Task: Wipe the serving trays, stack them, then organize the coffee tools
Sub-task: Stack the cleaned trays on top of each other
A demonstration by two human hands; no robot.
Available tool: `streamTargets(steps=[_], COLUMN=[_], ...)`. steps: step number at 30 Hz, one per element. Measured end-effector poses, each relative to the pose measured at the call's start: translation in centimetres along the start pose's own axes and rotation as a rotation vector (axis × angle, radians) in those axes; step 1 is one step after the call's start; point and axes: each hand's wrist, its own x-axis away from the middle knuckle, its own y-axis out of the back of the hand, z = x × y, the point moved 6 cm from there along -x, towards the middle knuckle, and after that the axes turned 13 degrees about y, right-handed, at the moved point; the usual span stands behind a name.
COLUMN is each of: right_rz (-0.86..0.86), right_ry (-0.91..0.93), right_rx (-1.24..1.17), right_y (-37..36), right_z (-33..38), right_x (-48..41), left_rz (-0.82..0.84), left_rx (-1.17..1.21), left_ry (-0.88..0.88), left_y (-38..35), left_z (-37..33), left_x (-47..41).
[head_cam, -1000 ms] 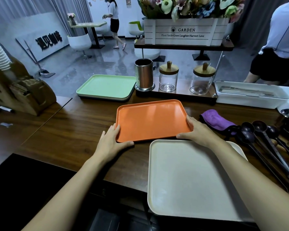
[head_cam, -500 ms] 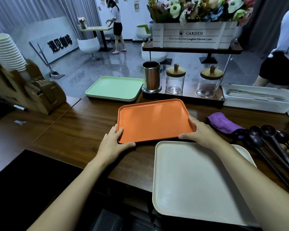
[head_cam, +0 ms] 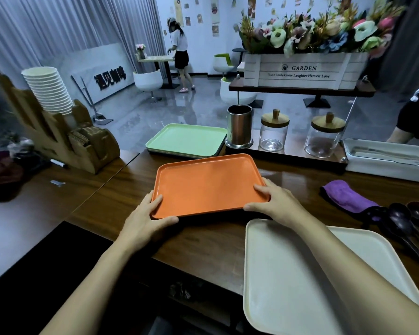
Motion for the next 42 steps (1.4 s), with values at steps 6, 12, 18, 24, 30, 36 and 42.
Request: streamTargets(steps=[6,12,18,24,30,36,42], right_rz=[0.008,0.002,-0.118,-0.22,-0.275,-0.303,-0.314], right_ry=[0.007,-0.01,-0.075,-0.179,-0.255,-0.284,-0.301], right_rx=[0.034,0.067,0.071,0.065,0.078,0.084,0.05], right_y=[-2.5,-5.3,-7.1,-7.7,-7.3,-7.2,-7.4], right_z=[3.4,6.7,8.4,8.4,7.5,6.5,5.8], right_x=[-3.7,-9.5,-16.2,-20.5,-23.2,-24.5,-25.3], left_rz=[0.01,0.063,0.155,0.287,0.391,0.382,0.405], left_rx=[0.027,0.119,0.108,0.079,0.146,0.197,0.173], left_ry=[0.019,-0.007,-0.081,-0.176,-0.227,-0.253,-0.249], left_y=[4.1,8.3,11.7,12.7,11.6,10.3,9.3], left_z=[2.6,4.8,4.1,0.9,-1.1,-2.1,-1.5], left_x=[-3.0,-9.9,-19.8,-28.5,-33.2,-35.3,-36.8])
